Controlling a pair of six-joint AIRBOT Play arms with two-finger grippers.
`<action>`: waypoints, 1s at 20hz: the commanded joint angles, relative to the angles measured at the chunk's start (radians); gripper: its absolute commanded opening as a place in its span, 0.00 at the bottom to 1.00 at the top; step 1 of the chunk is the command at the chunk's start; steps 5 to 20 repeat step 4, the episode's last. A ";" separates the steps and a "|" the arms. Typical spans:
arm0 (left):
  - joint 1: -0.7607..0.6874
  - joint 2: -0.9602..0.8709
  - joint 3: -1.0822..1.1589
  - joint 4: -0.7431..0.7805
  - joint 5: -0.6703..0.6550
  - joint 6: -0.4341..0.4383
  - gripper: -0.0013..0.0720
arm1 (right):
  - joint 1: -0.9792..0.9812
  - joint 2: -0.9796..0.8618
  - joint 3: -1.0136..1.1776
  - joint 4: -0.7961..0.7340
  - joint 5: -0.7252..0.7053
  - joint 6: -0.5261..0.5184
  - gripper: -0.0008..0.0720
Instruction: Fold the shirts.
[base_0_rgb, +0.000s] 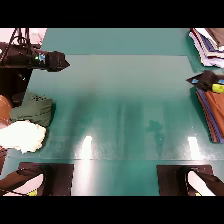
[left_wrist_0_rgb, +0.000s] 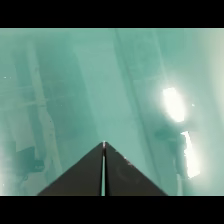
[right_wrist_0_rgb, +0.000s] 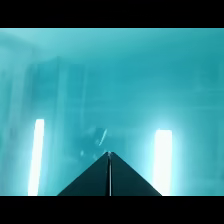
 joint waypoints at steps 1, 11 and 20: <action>-0.001 0.001 0.000 0.000 0.003 0.000 0.05 | 0.113 0.002 0.000 0.005 -0.017 -0.018 0.03; -0.001 0.001 0.000 0.000 0.003 0.000 0.05 | 0.115 0.002 0.000 0.006 -0.014 -0.018 0.03; -0.001 0.001 0.000 0.000 0.003 0.000 0.05 | 0.115 0.002 0.000 0.006 -0.014 -0.018 0.03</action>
